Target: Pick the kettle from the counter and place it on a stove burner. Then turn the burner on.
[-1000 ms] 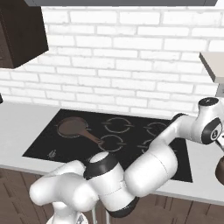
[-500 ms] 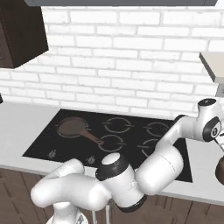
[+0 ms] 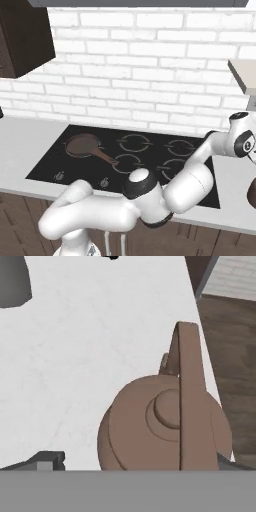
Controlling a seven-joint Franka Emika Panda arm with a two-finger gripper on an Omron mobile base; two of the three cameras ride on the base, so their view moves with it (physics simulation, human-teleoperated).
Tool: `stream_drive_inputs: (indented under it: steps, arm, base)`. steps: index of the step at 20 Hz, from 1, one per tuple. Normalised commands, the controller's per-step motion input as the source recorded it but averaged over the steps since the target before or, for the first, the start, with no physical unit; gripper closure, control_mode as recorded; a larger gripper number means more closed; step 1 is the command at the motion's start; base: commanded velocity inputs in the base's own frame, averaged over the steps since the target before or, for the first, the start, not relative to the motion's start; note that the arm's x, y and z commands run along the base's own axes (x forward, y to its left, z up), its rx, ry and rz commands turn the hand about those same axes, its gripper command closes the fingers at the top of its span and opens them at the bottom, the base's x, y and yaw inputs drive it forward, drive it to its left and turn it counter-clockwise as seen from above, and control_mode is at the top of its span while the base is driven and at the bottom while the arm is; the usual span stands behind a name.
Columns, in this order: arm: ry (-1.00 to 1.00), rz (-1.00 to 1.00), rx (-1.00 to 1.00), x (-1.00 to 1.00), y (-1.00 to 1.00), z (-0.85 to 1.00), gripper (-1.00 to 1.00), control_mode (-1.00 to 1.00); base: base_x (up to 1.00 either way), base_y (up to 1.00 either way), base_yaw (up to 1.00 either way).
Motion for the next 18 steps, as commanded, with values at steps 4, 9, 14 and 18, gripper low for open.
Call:
stream_drive_inputs:
  steps: [4,9,14,18]
  arm:
    - [0.06,-0.02,0.00,0.05,-0.24,-0.04,1.00,-1.00]
    - [0.00,0.00,0.00,0.00,0.00,0.00,1.00,-1.00]
    - [-0.16,0.00,0.00,-0.06,0.02,0.03,1.00,-1.00]
    - [-0.38,0.00,0.00,-0.26,0.36,0.26,1.00,-1.00]
  base:
    - [0.00,0.00,0.00]
    - [0.00,0.00,0.00]
    - [0.00,0.00,0.00]
    - [0.00,0.00,0.00]
